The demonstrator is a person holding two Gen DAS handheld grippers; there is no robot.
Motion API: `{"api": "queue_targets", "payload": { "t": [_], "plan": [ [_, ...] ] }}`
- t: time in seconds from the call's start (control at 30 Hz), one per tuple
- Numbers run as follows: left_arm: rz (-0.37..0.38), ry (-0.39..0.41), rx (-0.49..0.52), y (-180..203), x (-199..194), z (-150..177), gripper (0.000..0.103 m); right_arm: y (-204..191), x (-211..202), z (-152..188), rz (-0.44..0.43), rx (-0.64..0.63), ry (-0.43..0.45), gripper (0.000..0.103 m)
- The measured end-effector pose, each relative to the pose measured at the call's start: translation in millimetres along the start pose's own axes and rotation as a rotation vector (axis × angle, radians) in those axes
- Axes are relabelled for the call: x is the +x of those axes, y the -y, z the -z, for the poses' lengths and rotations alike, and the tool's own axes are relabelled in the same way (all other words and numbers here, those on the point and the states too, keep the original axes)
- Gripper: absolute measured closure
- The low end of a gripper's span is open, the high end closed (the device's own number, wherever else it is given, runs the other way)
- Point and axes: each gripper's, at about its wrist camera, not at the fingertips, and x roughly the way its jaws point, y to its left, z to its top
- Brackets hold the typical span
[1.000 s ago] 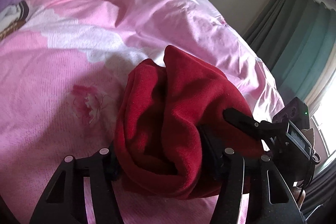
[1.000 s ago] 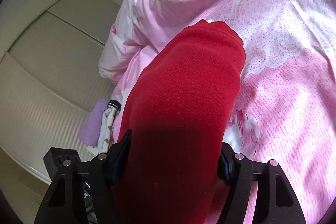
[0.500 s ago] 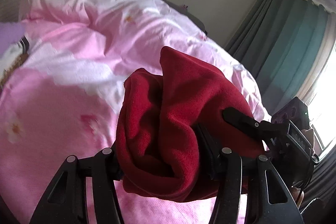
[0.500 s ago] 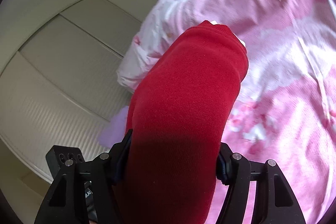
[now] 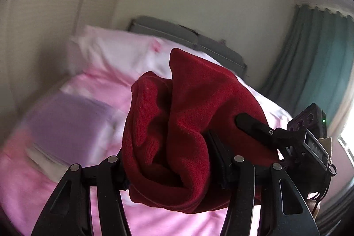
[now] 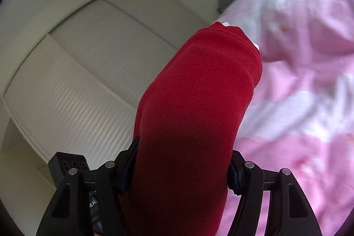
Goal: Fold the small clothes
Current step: 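Carry the bundle with the right tool onto the stack of folded clothes and release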
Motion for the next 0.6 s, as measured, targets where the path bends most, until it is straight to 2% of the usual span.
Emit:
{"api": "queue_targets", "payload": {
  "t": [0.17,0.3,0.43,0.5,0.6],
  "plan": [
    [-0.112,0.039,0.047,-79.6,-23.3,-58.6,0.045,-41.6,107.5,-7.1,-0.102,0.006,-0.009,0.037],
    [-0.165,0.040,0.039,-143.5,-9.4,-77.3,0.043,-44.6,178.6,2.6,-0.107,0.025,-0.012,0.037],
    [-0.222,-0.028,0.006,-199.7,34.1,-57.4,0.043,-6.5,237.2,24.1,-0.041,0.088,-0.058,0.037],
    [-0.238,-0.080,-0.009,-219.2,58.6,-38.4,0.043,20.0,261.1,39.8,0.045,0.122,-0.088,0.037],
    [-0.241,-0.112,-0.043,-234.1,82.1,-10.2,0.038,45.0,269.9,59.3,0.124,0.139,-0.113,0.035]
  ]
}}
